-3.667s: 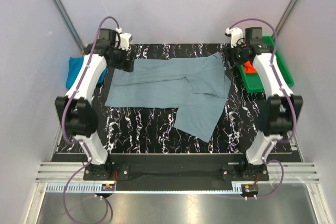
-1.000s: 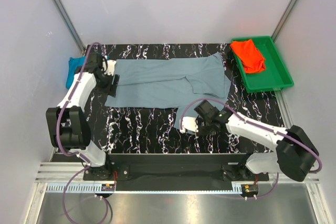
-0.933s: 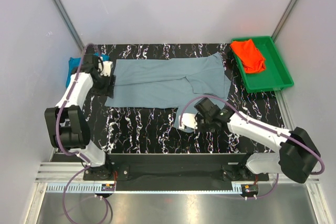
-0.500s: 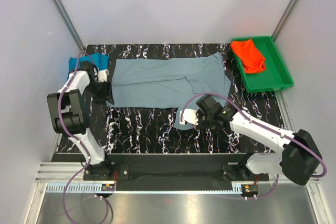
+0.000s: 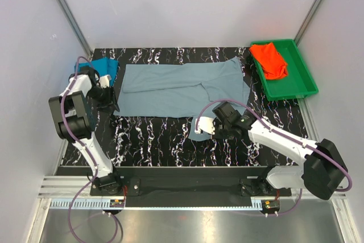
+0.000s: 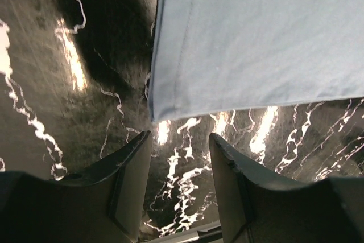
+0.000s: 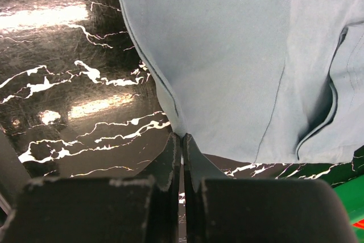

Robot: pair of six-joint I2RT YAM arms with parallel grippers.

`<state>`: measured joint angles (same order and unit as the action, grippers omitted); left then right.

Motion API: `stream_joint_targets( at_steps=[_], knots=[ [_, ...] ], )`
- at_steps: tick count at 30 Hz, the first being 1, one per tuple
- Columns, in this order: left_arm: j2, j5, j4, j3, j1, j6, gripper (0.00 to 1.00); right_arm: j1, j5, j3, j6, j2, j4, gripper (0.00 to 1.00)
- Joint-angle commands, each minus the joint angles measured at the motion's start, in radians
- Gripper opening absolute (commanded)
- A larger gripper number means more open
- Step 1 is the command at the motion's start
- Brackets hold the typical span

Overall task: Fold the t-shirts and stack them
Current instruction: Fold the tshirt

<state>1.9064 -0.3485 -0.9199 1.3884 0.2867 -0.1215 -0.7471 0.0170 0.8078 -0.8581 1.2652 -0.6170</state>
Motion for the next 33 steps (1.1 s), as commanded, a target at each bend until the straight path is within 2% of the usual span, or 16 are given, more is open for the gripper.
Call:
stream_joint_targets(
  at_steps=[1, 5, 8, 12, 13, 14, 17, 25, 33],
  knots=[
    [0.051, -0.027, 0.009, 0.053, 0.002, 0.013, 0.5, 0.011, -0.003, 0.045, 0.01, 0.01, 0.02, 0.0],
    [0.094, -0.018, 0.003, 0.083, 0.005, 0.008, 0.49, 0.015, -0.006, 0.053, 0.011, 0.013, 0.02, 0.0],
    [0.111, -0.024, -0.004, 0.09, 0.003, 0.006, 0.45, 0.025, -0.006, 0.056, 0.011, 0.014, 0.023, 0.0],
    [0.121, -0.037, -0.011, 0.093, 0.003, 0.002, 0.23, 0.031, -0.008, 0.057, 0.013, 0.019, 0.028, 0.0],
    [0.118, -0.038, -0.011, 0.093, 0.005, 0.002, 0.07, 0.032, -0.009, 0.057, 0.013, 0.02, 0.028, 0.0],
    [0.115, -0.04, -0.013, 0.092, 0.005, 0.0, 0.0, 0.035, -0.011, 0.059, 0.014, 0.019, 0.03, 0.0],
    [0.092, -0.052, -0.02, 0.081, 0.003, -0.001, 0.0, 0.064, -0.012, 0.07, 0.034, 0.02, 0.048, 0.0],
    [-0.038, -0.106, -0.092, 0.058, 0.005, -0.018, 0.0, 0.279, -0.011, 0.174, 0.169, -0.01, 0.04, 0.0],
    [-0.087, -0.144, -0.209, 0.115, 0.003, -0.069, 0.0, 0.35, -0.046, 0.208, 0.191, -0.063, 0.042, 0.0]
  ],
)
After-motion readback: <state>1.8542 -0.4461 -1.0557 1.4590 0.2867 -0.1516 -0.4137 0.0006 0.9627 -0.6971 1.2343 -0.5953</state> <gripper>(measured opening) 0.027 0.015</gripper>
